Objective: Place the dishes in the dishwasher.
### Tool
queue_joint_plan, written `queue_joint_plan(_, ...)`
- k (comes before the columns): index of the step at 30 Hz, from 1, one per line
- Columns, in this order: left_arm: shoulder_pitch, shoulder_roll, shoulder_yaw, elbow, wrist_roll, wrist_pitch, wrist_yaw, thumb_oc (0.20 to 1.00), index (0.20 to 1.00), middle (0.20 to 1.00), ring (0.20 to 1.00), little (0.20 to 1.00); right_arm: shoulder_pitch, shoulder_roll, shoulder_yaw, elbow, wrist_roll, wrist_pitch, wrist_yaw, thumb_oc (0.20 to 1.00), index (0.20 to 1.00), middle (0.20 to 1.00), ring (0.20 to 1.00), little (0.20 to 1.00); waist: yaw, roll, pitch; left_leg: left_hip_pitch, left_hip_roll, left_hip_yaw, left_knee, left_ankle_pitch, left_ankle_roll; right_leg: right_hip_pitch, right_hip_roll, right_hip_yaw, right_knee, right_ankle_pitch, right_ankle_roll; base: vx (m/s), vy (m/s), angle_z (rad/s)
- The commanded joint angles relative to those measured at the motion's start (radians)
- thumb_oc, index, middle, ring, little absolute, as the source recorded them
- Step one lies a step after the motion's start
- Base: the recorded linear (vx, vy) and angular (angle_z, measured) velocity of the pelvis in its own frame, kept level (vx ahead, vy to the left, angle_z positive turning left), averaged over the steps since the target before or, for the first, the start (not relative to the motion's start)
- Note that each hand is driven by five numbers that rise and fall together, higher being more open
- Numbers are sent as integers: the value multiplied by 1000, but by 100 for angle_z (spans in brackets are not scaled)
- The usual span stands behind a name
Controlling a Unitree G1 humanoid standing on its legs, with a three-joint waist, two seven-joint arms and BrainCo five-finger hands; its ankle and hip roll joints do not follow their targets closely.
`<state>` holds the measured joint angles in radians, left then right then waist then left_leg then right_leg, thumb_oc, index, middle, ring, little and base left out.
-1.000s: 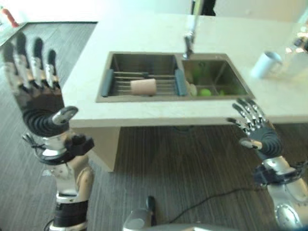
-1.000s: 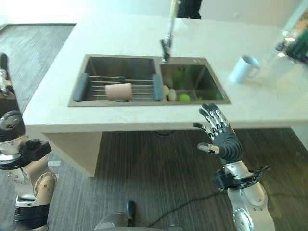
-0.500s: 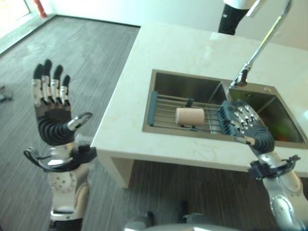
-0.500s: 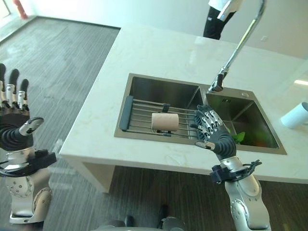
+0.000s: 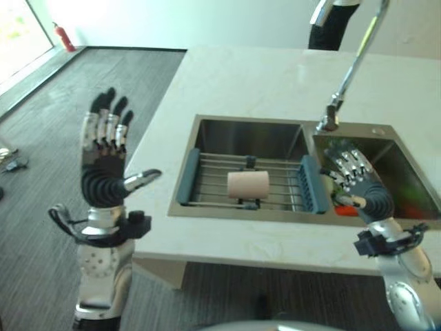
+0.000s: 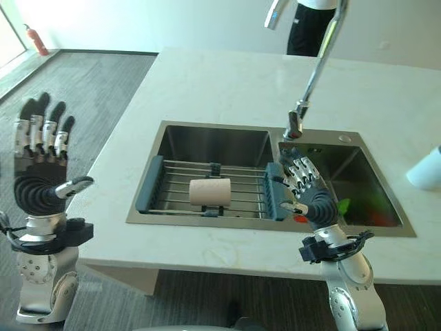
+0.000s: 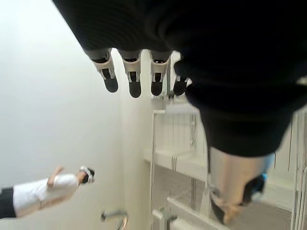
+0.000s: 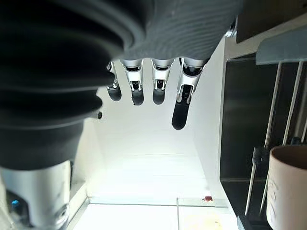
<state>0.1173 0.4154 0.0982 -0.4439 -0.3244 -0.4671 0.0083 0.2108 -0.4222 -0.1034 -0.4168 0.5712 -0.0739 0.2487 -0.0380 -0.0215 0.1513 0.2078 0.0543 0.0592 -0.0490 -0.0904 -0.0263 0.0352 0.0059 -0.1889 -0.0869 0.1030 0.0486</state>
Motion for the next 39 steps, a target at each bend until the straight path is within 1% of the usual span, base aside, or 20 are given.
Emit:
queue_joint_plan(1,6,55,16,-25,26,-7,-16,1000,1000,1000,1000,1000,-34,-17,-22,-69,24,-59,13,1000,1000,1000,1000,1000,9,-24,-18,-88,-15,59,178,-7,-47,56,-76,-15,5,-95,65,-19,-180,-28)
queue_joint_plan(3,7,49,6,-20,43,4,-41,1000,1000,1000,1000,1000,-45,-21,-14,-60,2,-68,10,1000,1000,1000,1000,1000,21,-33,1,-184,-21,34,362,12,-61,59,-84,-20,5,-89,48,-30,-177,-19)
queue_joint_plan(4,2,50,-6,-12,78,11,-53,1000,1000,1000,1000,1000,-55,-24,-8,-55,-8,-72,2,1000,1000,1000,1000,1000,28,-31,12,-224,-26,18,393,28,-64,63,-80,-20,7,-88,46,-17,-81,-18)
queue_joint_plan(6,-20,61,-32,2,120,21,-60,1000,1000,1000,1000,1000,-107,-38,16,-40,-26,-65,-40,1000,1000,1000,1000,1000,40,-21,30,-239,-25,24,270,19,-57,73,-73,-9,10,-98,57,21,26,-14)
queue_joint_plan(7,-26,58,-38,12,88,19,-90,1000,1000,1000,1000,1000,-124,-23,27,-31,-43,-67,-48,1000,1000,1000,1000,1000,50,-8,44,-263,4,28,237,68,-67,83,-70,-9,25,-114,53,21,66,-24)
queue_joint_plan(8,-31,58,-44,30,52,15,-115,1000,1000,1000,1000,1000,-131,-23,33,-18,-45,-81,-51,1000,1000,1000,1000,1000,52,-5,47,-279,7,26,228,93,-76,93,-67,-4,19,-121,53,14,84,-38)
queue_joint_plan(9,-40,54,-47,44,19,88,-160,1000,1000,1000,1000,1000,-137,-25,43,-17,-50,-85,-53,1000,1000,1000,1000,1000,51,-1,42,-266,2,17,170,71,-70,98,-70,0,10,-129,56,25,125,-50)
queue_joint_plan(10,-39,53,-55,46,23,137,-183,1000,1000,1000,1000,1000,-134,-31,35,-24,-37,-87,-39,1000,1000,1000,1000,1000,45,10,33,-221,-2,11,94,69,-61,96,-72,1,9,-136,61,51,159,-19)
queue_joint_plan(12,-40,69,-59,54,123,163,-166,1000,1000,1000,1000,1000,-114,-33,13,-45,-15,-80,-2,1000,1000,1000,1000,1000,27,28,18,-162,10,30,20,79,-61,97,-70,-3,9,-142,65,55,131,1)
queue_joint_plan(14,-67,113,-63,77,202,176,-148,1000,1000,1000,1000,1000,-103,-42,-5,-59,-12,-74,10,1000,1000,1000,1000,1000,11,40,1,-121,24,50,-27,88,-66,108,-68,-12,8,-152,67,70,86,-37)
queue_joint_plan(15,-77,124,-62,81,215,191,-146,1000,1000,1000,1000,1000,-106,-47,-5,-62,-12,-66,-2,1000,1000,1000,1000,1000,10,42,-4,-115,23,48,-29,87,-66,112,-69,-14,7,-153,68,83,78,13)
queue_joint_plan(16,-89,141,-61,86,237,226,-147,1000,1000,1000,1000,1000,-118,-46,1,-60,-15,-51,-20,1000,1000,1000,1000,1000,12,44,-13,-106,17,38,-28,82,-62,117,-70,-12,8,-155,69,67,67,27)
queue_joint_plan(20,-121,184,-59,95,318,277,-145,1000,1000,1000,1000,1000,-148,-49,23,-58,-39,-28,-37,1000,1000,1000,1000,1000,13,43,-30,-89,6,33,-25,67,-48,127,-77,7,9,-156,73,59,88,15)
queue_joint_plan(23,-146,210,-67,106,367,282,-121,1000,1000,1000,1000,1000,-164,-55,28,-55,-38,-19,-49,1000,1000,1000,1000,1000,10,43,-35,-79,4,33,-28,58,-41,128,-79,12,10,-156,76,43,57,2)
queue_joint_plan(25,-157,227,-59,117,388,326,-126,1000,1000,1000,1000,1000,-170,-58,20,-54,-41,-5,-43,1000,1000,1000,1000,1000,2,45,-44,-67,3,38,-33,49,-35,128,-79,21,13,-158,80,60,77,-8)
queue_joint_plan(28,-165,234,-63,126,410,357,-142,1000,1000,1000,1000,1000,-170,-58,16,-55,-45,3,-33,1000,1000,1000,1000,1000,-6,46,-48,-59,2,43,-34,42,-31,128,-79,28,14,-159,81,30,44,-7)
queue_joint_plan(30,-179,246,-74,136,428,399,-142,1000,1000,1000,1000,1000,-175,-62,17,-51,-46,9,-28,1000,1000,1000,1000,1000,-13,47,-50,-53,1,48,-35,38,-28,127,-77,36,15,-158,82,16,43,-8)
queue_joint_plan(31,-200,257,-89,157,456,431,-153,1000,1000,1000,1000,1000,-185,-66,23,-48,-49,15,-25,1000,1000,1000,1000,1000,-21,48,-52,-49,0,55,-34,34,-25,125,-76,43,17,-158,83,13,45,-13)
queue_joint_plan(37,-298,283,-176,216,542,555,-200,1000,1000,1000,1000,1000,-221,-76,47,-28,-56,26,-27,1000,1000,1000,1000,1000,-43,53,-57,-34,-2,69,-36,24,-19,123,-74,58,21,-157,88,17,28,-11)
queue_joint_plan(39,-326,291,-202,243,519,613,-228,1000,1000,1000,1000,1000,-227,-83,52,-23,-53,28,-24,1000,1000,1000,1000,1000,-52,56,-59,-30,-4,74,-36,21,-17,123,-73,63,23,-158,89,26,22,-13)
